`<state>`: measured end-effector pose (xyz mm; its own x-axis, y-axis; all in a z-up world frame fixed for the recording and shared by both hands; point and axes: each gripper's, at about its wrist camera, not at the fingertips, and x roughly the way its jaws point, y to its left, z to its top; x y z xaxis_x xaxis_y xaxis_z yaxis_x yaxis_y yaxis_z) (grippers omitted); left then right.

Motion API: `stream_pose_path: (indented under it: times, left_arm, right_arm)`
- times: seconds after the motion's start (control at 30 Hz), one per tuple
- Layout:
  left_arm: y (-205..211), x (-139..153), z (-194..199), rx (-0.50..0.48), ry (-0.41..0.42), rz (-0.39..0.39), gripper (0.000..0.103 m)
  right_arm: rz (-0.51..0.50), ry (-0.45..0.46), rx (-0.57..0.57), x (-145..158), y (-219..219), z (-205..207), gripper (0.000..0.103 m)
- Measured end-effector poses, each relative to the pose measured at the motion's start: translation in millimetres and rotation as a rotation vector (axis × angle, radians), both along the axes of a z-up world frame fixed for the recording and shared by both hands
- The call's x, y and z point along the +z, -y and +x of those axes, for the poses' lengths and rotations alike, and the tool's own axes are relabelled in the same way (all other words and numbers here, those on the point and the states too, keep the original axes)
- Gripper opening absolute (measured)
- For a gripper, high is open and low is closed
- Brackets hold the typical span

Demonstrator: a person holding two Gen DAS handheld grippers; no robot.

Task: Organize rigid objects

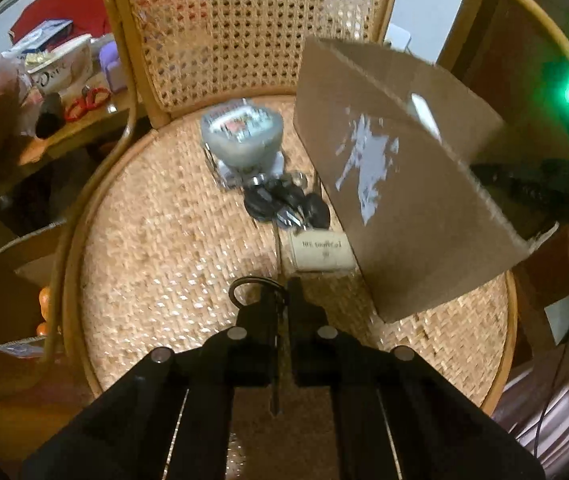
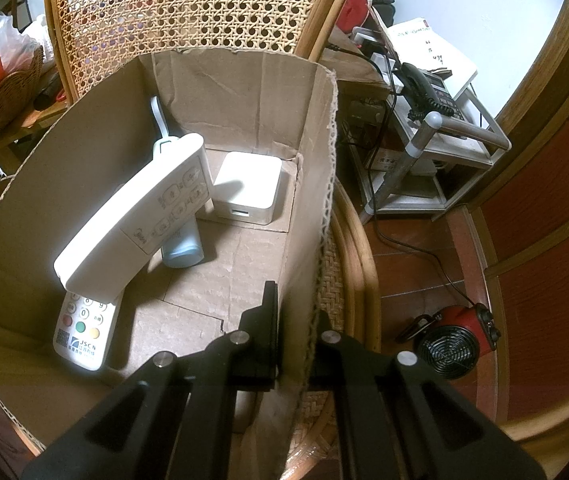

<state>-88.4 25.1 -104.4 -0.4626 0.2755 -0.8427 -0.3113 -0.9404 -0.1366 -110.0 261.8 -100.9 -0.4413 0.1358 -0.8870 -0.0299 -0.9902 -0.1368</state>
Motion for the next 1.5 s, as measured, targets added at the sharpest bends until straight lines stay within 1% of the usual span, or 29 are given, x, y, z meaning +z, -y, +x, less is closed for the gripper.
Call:
stream_pose_path:
  times: [0.17, 0.3, 0.43, 0.6, 0.83, 0.93, 1.1, 1.23, 1.3, 1.4, 1.5]
  left_arm:
    - [13.1, 19.9, -0.4, 0.058, -0.026, 0.043, 0.005]
    - [21.3, 46.6, 0.2, 0.127, -0.115, 0.028, 0.005]
    - [20.5, 73.3, 3.2, 0.117, -0.195, 0.05, 0.005]
    - [11.6, 93.9, 8.0, 0.097, -0.265, 0.063, 0.005]
    - [-9.6, 123.1, 24.7, 0.063, -0.361, 0.053, 0.005]
    - [-20.4, 134.2, 26.2, 0.052, -0.403, 0.042, 0.005]
    - [-43.4, 146.2, 22.6, 0.017, -0.434, 0.066, 0.005]
    - [-65.9, 146.9, 20.2, -0.034, -0.442, 0.063, 0.005]
    - [-74.0, 145.1, 17.9, -0.048, -0.44, 0.079, 0.005]
    - [-82.8, 143.8, 13.1, -0.049, -0.431, 0.116, 0.005]
    - [-90.2, 139.3, 4.8, -0.034, -0.409, 0.115, 0.005]
  right_arm:
    - [0.002, 0.001, 0.0, 0.0, -0.3, -0.7, 0.007]
    - [0.003, 0.001, 0.0, 0.5, 0.1, -0.1, 0.007]
    - [-0.001, 0.0, 0.001, 1.1, 0.1, 0.1, 0.007]
    - [0.0, 0.0, 0.001, 1.7, -0.3, -0.8, 0.007]
    - [-0.001, 0.001, 0.0, 1.7, -0.7, -1.3, 0.007]
    - [-0.002, 0.0, -0.001, 1.6, -1.0, -1.6, 0.007]
    - [-0.001, 0.001, 0.001, 1.7, -0.4, -1.1, 0.007]
    - [-0.002, 0.001, -0.001, 1.6, -1.0, -1.7, 0.007]
    - [-0.001, 0.0, 0.0, 1.6, -0.7, -1.0, 0.007]
    - [-0.003, 0.001, 0.0, 2.2, -1.1, -2.9, 0.007]
    - [-0.003, 0.001, -0.001, 2.7, -0.5, -3.0, 0.007]
